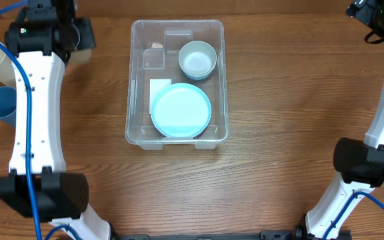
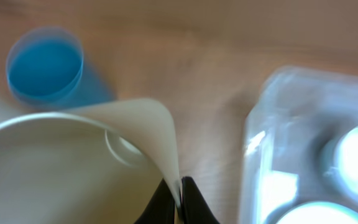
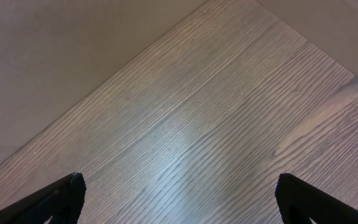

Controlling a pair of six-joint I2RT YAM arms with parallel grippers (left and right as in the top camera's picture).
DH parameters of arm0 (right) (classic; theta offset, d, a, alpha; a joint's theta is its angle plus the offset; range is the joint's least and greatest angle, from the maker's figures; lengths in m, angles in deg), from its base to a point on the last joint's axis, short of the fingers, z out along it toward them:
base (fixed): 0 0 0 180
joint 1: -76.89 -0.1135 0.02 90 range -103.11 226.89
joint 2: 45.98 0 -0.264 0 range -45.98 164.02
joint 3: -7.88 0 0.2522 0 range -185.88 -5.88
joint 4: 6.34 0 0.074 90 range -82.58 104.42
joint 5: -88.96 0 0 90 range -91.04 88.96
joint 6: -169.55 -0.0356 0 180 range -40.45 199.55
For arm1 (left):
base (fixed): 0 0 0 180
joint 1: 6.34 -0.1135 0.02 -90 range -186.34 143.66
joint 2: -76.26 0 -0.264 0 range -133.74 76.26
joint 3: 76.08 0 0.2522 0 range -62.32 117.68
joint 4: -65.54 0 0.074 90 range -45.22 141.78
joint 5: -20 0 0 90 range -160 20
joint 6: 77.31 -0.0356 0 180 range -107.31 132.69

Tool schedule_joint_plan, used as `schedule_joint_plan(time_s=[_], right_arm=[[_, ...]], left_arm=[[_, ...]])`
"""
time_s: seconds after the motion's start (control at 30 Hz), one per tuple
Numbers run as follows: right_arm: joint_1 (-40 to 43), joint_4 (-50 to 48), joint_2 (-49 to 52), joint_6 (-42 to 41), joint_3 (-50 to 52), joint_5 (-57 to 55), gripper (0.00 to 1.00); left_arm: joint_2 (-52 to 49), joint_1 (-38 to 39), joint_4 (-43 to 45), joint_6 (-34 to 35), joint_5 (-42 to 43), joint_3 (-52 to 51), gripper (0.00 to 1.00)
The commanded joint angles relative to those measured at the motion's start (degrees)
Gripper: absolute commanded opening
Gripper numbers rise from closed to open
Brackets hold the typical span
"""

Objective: Pack container
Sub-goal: 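Lift the cream cup with the left gripper and carry it toward the bin, then lower the cream cup into the bin's back-left corner with the left gripper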

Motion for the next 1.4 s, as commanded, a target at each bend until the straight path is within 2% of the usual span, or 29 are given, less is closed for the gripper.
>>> schedule_joint_plan(time_s=[0.0,0.13,0.3,0.47,0.67,0.9,1.1,1.37], right_arm=[[0.0,-0.3,0.0,-0.1,-0.2,-0.6,1.00],[0.0,-0.3,0.0,-0.1,-0.2,-0.6,1.00],[0.0,-0.3,0.0,-0.1,-0.2,-0.6,1.00],[0.0,-0.3,0.0,-0.1,-0.2,-0.6,1.00],[0.0,-0.3,0.0,-0.1,-0.2,-0.6,1.00],[0.0,-0.3,0.0,-0.1,-0.2,-0.6,1.00],[0.0,-0.3,0.0,-0.1,-0.2,-0.6,1.00],[0.0,-0.3,0.0,-0.1,-0.2,-0.6,1.00]], left_arm=[[9.5,5.2,8.2,-0.2,1.1,3.5,0.04],[11.3,11.4,15.3,-0.3,1.1,3.5,0.04],[7.4,18.4,14.6,-2.2,1.1,3.5,0.04],[-1.6,23.3,13.4,-3.0,0.9,3.5,0.04],[-8.9,23.1,9.1,-0.6,0.1,3.5,0.04],[-14.5,22.9,8.1,0.5,-7.5,3.5,0.04],[-19.2,20.8,8.0,4.2,-7.3,3.5,0.04],[-20.0,18.2,8.6,6.9,-7.3,3.5,0.04]])
